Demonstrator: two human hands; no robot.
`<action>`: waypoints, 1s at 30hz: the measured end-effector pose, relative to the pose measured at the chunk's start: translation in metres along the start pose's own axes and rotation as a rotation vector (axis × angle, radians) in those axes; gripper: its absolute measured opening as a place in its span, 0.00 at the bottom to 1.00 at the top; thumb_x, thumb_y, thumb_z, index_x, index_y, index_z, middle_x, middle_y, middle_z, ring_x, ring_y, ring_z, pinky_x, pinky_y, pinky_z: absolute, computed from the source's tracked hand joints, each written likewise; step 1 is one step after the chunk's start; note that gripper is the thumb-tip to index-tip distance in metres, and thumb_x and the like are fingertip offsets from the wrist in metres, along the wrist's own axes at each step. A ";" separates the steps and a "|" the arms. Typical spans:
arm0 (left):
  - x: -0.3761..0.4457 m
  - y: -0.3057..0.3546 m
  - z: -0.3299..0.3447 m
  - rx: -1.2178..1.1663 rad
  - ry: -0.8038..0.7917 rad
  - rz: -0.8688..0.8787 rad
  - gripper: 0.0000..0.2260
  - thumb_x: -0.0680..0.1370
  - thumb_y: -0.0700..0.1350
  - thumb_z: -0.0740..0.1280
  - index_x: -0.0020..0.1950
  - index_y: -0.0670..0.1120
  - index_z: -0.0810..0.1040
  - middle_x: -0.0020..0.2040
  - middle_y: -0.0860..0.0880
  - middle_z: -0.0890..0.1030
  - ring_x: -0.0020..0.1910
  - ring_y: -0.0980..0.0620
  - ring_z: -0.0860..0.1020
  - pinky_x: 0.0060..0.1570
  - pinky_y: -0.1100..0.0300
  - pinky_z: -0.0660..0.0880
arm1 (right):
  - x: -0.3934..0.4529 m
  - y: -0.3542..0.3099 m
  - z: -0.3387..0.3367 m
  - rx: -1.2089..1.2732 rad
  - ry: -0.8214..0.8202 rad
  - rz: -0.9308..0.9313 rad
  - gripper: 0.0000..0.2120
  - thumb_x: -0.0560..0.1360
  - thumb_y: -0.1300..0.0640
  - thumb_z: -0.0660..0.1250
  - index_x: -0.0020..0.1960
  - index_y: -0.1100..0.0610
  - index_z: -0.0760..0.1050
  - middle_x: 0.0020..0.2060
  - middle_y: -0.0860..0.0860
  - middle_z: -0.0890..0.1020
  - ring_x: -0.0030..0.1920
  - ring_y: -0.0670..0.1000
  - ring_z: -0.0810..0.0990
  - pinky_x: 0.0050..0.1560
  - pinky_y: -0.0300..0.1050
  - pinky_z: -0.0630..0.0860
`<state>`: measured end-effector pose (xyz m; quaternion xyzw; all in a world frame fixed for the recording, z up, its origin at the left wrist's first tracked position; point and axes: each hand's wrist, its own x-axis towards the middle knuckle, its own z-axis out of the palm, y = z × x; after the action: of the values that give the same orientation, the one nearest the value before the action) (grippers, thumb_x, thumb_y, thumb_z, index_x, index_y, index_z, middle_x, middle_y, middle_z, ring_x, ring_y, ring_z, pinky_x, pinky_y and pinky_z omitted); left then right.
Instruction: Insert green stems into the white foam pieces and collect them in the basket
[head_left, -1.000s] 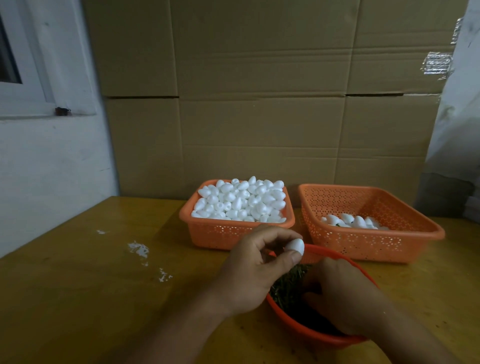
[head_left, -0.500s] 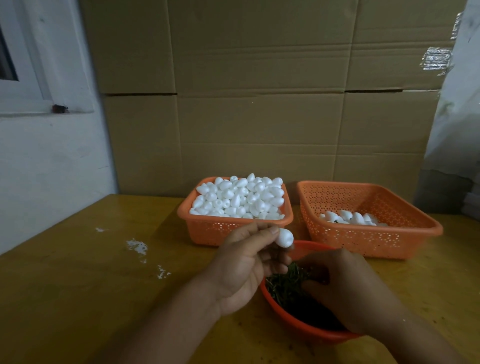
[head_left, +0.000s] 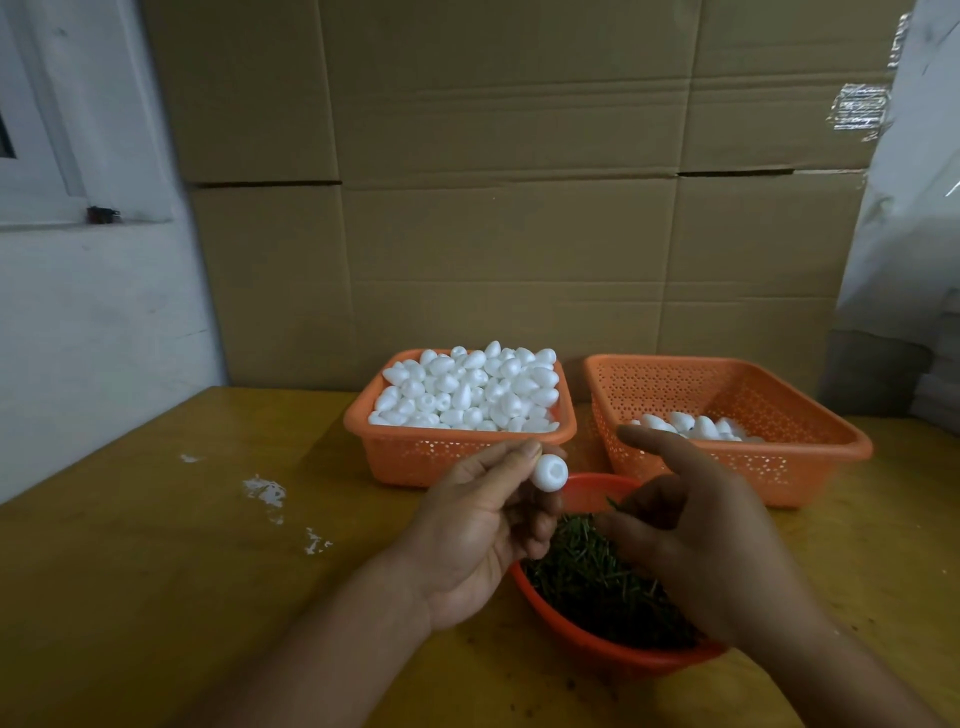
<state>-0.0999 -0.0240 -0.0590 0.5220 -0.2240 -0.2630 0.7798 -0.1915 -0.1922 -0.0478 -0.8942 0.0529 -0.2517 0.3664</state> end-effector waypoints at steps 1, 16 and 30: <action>0.000 0.000 0.000 0.005 0.005 -0.003 0.12 0.76 0.52 0.68 0.52 0.46 0.83 0.36 0.47 0.78 0.31 0.53 0.74 0.30 0.63 0.70 | 0.000 0.000 0.000 0.017 -0.007 0.004 0.39 0.69 0.59 0.80 0.73 0.41 0.67 0.38 0.41 0.85 0.37 0.41 0.84 0.44 0.51 0.83; 0.001 -0.001 -0.003 -0.005 -0.016 -0.047 0.16 0.75 0.56 0.69 0.54 0.44 0.78 0.34 0.48 0.75 0.29 0.55 0.71 0.27 0.64 0.67 | 0.001 0.005 -0.002 -0.207 -0.096 -0.015 0.29 0.69 0.53 0.79 0.68 0.42 0.75 0.35 0.41 0.82 0.38 0.37 0.80 0.37 0.33 0.76; 0.000 -0.003 -0.001 0.070 -0.001 0.013 0.16 0.73 0.60 0.69 0.37 0.49 0.78 0.28 0.50 0.67 0.23 0.56 0.63 0.22 0.65 0.58 | -0.002 -0.014 0.004 0.817 0.075 -0.003 0.21 0.58 0.63 0.75 0.51 0.57 0.83 0.40 0.57 0.86 0.41 0.55 0.87 0.45 0.43 0.84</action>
<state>-0.0996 -0.0239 -0.0620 0.5472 -0.2368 -0.2501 0.7628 -0.1921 -0.1787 -0.0411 -0.6654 -0.0396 -0.2849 0.6888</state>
